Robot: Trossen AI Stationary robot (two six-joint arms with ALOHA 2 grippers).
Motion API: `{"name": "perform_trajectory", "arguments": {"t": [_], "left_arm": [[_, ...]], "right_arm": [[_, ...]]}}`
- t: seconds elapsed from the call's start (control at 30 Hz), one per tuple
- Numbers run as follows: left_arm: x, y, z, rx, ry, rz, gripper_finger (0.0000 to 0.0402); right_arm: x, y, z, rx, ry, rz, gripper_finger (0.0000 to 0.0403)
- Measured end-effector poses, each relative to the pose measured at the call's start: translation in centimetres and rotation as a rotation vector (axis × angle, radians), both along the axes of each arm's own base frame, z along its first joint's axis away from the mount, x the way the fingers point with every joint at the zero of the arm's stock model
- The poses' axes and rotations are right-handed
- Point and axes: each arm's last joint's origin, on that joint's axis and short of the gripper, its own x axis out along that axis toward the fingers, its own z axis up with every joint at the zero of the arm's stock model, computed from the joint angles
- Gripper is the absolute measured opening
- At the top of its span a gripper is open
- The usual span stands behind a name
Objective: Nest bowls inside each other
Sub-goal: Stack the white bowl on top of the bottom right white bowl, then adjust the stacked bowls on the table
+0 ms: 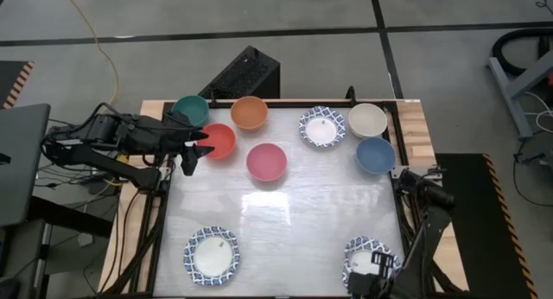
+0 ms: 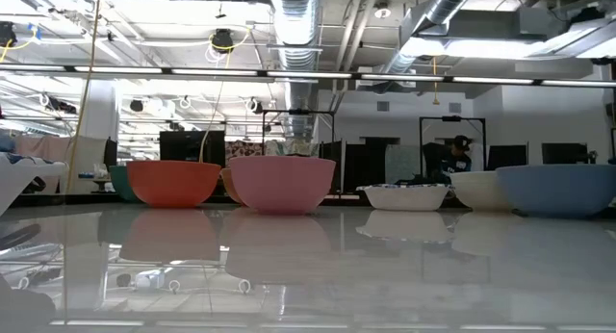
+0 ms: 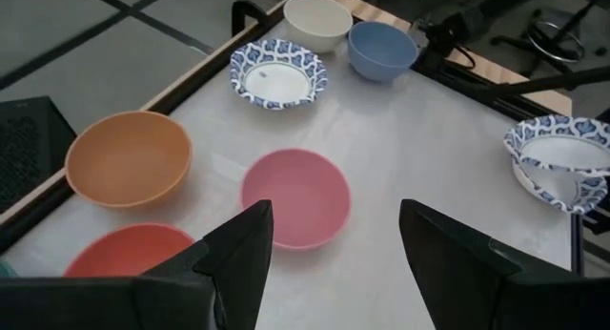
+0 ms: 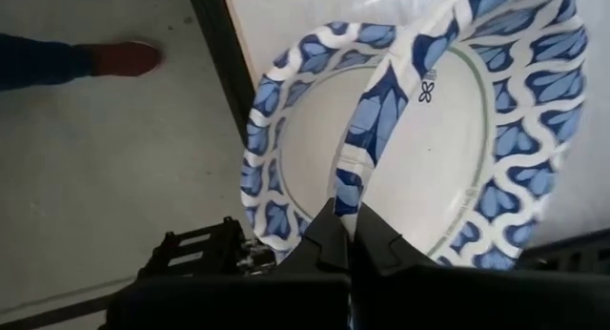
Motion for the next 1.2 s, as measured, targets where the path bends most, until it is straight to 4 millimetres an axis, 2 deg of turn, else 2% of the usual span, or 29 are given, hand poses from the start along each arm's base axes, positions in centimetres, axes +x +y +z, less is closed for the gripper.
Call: {"name": "perform_trajectory", "arguments": {"t": [0.2, 0.33, 0.5, 0.8, 0.9, 1.07, 1.2], "left_arm": [[0.0, 0.0, 0.0, -0.001, 0.000, 0.002, 0.0220], [0.0, 0.0, 0.0, 0.001, 0.001, 0.001, 0.0220], [0.0, 0.0, 0.0, 0.001, 0.000, 0.001, 0.0220], [0.0, 0.0, 0.0, 0.014, 0.005, -0.006, 0.0220], [0.0, 0.0, 0.0, 0.014, 0.005, -0.006, 0.0220], [0.0, 0.0, 0.0, 0.014, 0.005, -0.006, 0.0220], [0.0, 0.0, 0.0, 0.011, 0.004, -0.004, 0.0220]], "right_arm": [[0.0, 1.1, -0.9, 0.032, -0.020, 0.011, 0.0008], [0.1, 1.4, -0.9, 0.046, -0.043, 0.032, 0.0032], [0.1, 1.4, -0.9, 0.052, -0.036, 0.000, 0.0087], [0.2, 1.7, -0.9, 0.080, -0.049, -0.018, 0.0214], [0.2, 1.7, -0.9, 0.084, -0.051, -0.017, 0.0243], [0.6, 1.4, -0.9, 0.078, -0.048, -0.028, 0.0250], [1.2, 0.7, -1.3, 0.055, -0.032, -0.067, 0.0207]]}}
